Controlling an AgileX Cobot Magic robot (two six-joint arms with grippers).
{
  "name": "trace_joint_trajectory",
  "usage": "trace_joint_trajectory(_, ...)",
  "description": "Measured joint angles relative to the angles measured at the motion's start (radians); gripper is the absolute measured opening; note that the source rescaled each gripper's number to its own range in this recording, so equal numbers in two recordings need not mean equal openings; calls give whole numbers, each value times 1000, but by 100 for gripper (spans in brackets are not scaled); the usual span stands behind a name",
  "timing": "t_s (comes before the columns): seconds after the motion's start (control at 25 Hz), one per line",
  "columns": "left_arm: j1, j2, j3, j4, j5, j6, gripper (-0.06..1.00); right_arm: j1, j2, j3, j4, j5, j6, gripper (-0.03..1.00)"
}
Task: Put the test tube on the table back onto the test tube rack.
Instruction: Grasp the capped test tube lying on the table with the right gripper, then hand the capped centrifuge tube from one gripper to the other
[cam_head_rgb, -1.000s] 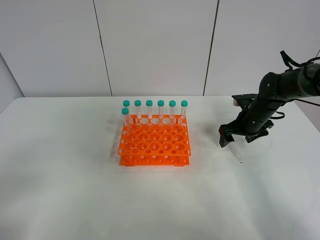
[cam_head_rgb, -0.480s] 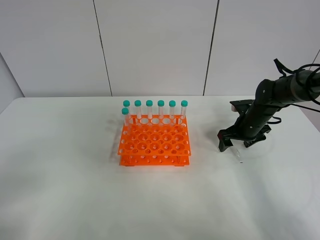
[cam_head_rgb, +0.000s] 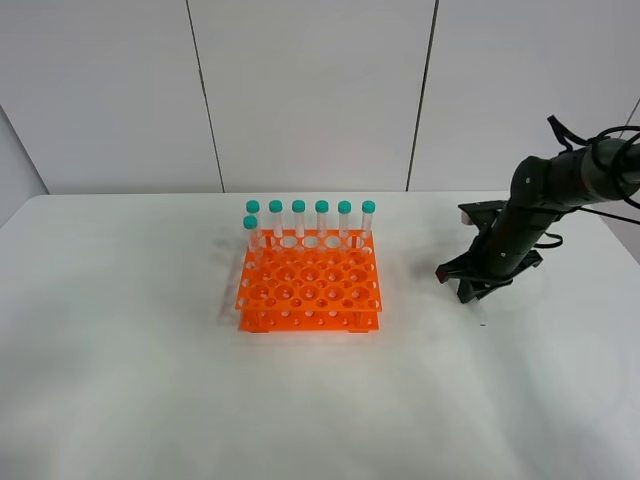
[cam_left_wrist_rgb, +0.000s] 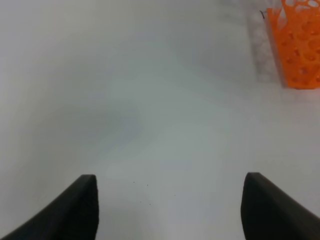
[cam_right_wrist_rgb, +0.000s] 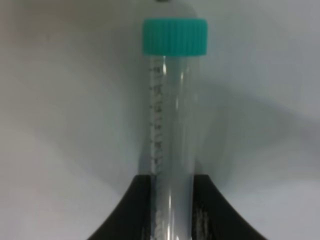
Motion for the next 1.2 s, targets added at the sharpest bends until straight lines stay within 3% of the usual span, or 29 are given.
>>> trace_joint_trajectory(0.28, 0, 0, 0, 0, 0, 0, 85, 1, -267, -7, -80, 78, 0, 2)
trace_joint_trajectory(0.6, 0, 0, 0, 0, 0, 0, 85, 11, -689, 293, -102, 142, 1, 2)
trace_joint_trajectory(0.8, 0, 0, 0, 0, 0, 0, 85, 101, -870, 360, -76, 170, 1, 2)
trace_joint_trajectory(0.96, 0, 0, 0, 0, 0, 0, 85, 209, -870, 348, 6, 148, -37, 2)
trace_joint_trajectory(1.08, 0, 0, 0, 0, 0, 0, 85, 284, -819, 348, 138, 108, -246, 2)
trace_joint_trajectory(1.2, 0, 0, 0, 0, 0, 0, 85, 295, -747, 348, 362, 82, -465, 2)
